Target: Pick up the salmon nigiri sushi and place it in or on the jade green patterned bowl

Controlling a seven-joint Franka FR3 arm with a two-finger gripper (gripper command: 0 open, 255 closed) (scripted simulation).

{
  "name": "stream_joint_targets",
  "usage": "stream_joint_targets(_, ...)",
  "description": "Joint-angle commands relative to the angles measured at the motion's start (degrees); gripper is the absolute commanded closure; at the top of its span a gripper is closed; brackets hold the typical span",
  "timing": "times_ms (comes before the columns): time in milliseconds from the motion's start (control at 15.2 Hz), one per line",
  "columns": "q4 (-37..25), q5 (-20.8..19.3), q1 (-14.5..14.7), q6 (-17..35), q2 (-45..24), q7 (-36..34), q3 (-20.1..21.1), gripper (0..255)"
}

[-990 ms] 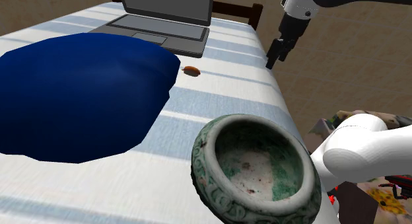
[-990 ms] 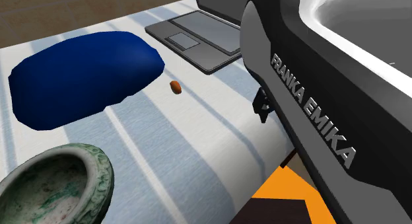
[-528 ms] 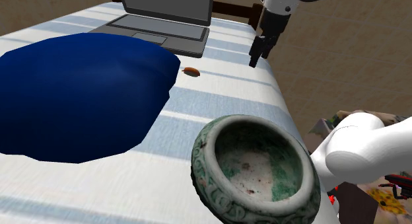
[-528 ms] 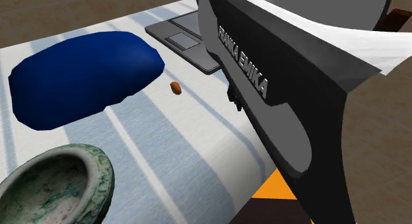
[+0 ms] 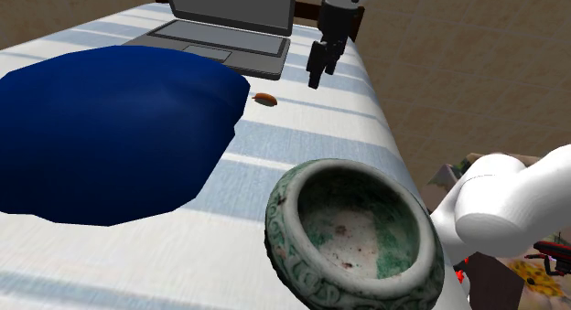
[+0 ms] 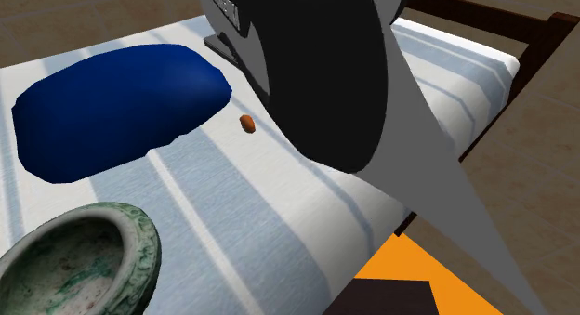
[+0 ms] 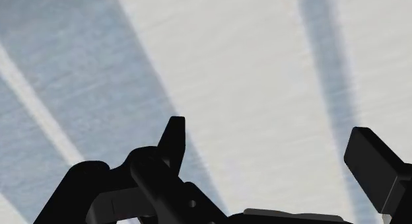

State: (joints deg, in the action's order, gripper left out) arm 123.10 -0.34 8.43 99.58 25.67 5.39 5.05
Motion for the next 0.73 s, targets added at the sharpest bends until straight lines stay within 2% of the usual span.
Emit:
stream_joint_targets(0, -2.77, 0.48, 1.16, -0.27, -2.54, -0.19, 1.44, 0)
stream_joint_targets(660, -17.89, 0.51, 5.89, -2.17, -15.97, -1.44, 7.96, 0)
